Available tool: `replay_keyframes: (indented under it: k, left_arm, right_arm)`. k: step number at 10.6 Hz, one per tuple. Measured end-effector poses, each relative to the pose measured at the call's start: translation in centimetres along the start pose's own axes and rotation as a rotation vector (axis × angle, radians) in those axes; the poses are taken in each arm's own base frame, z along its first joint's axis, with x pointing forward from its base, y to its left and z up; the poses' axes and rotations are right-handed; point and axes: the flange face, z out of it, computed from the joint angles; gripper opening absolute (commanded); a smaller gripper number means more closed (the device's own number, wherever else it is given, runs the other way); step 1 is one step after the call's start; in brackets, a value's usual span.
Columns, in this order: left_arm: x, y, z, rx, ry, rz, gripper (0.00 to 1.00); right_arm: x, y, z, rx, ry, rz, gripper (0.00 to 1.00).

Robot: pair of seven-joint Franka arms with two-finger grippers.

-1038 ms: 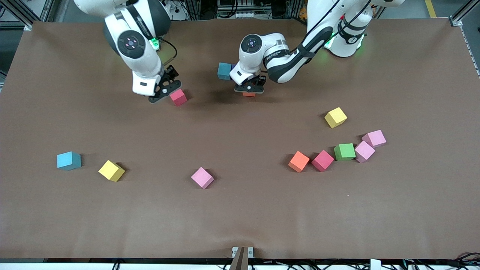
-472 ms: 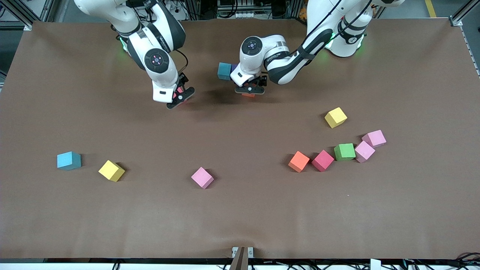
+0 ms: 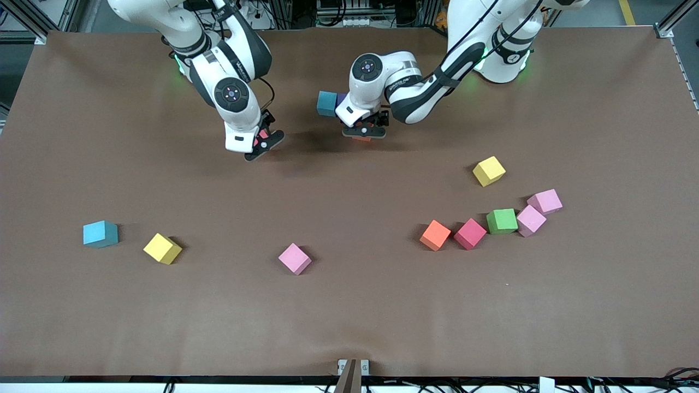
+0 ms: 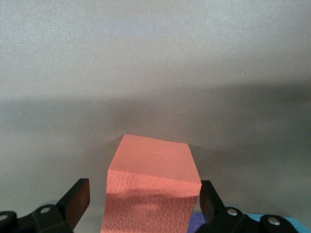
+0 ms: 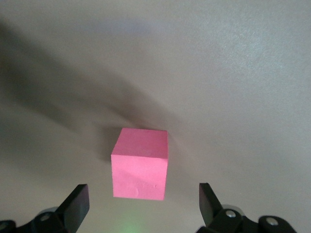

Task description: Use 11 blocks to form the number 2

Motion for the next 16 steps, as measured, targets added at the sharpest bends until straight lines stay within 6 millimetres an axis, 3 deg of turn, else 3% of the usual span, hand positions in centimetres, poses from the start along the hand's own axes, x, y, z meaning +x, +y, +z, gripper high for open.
replay_keyframes:
  k: [3,6,9,13,16]
  left_arm:
    - [1.9,0.2,-2.9,-0.038,0.053,-0.064,1.00]
    - [5.6,-0.9,-8.1,-0.090,0.148,-0.126,1.00]
    - [10.5,-4.4,-11.6,-0.112,0.214,-0.179,1.00]
    - [19.0,-9.6,-15.8,-0.133,0.302,-0.099,1.00]
    - [24.4,-13.9,-16.2,-0.072,0.338,0.103,1.00]
  right_arm:
    - [0.5,0.1,1.7,0.000,-0.020,0.002,1.00]
    - [1.0,0.3,3.3,-0.002,-0.026,0.004,1.00]
    - [1.4,0.3,4.6,-0.003,-0.034,0.004,1.00]
    - [1.6,0.0,5.7,-0.006,-0.049,-0.003,1.00]
    - [1.6,-0.7,5.8,-0.010,-0.051,-0.014,1.00]
